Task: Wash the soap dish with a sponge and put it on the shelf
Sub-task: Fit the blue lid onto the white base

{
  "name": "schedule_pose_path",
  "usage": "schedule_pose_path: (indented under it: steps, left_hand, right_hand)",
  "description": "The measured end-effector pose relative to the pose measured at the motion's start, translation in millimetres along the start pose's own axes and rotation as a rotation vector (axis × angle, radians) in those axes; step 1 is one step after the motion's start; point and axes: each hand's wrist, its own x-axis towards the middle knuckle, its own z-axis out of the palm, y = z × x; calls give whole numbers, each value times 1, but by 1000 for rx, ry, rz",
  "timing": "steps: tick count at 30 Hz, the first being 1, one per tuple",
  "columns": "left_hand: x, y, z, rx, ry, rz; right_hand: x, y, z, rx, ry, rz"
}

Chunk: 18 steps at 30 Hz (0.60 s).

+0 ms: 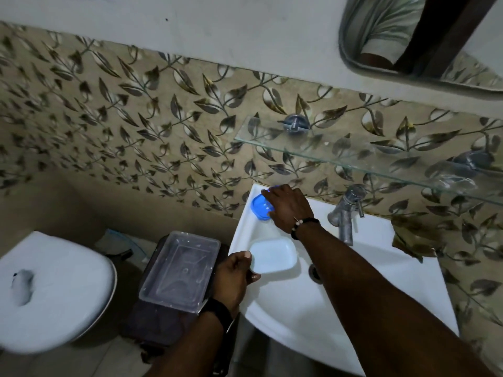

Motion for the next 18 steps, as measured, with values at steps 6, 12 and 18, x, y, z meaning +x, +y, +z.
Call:
schedule_pose_path:
  steps: [6,12,18]
  left_hand:
    - [-4,-10,-5,10,8,6]
    - [-7,-16,-9,11,24,15]
    - [-3,-13,-4,-1,22,-4]
  right_hand:
    - [10,1,35,-72,-160,-30]
    - [11,-2,47,-111,-65,-27]
    - [-6,6,26,-23,225,-72]
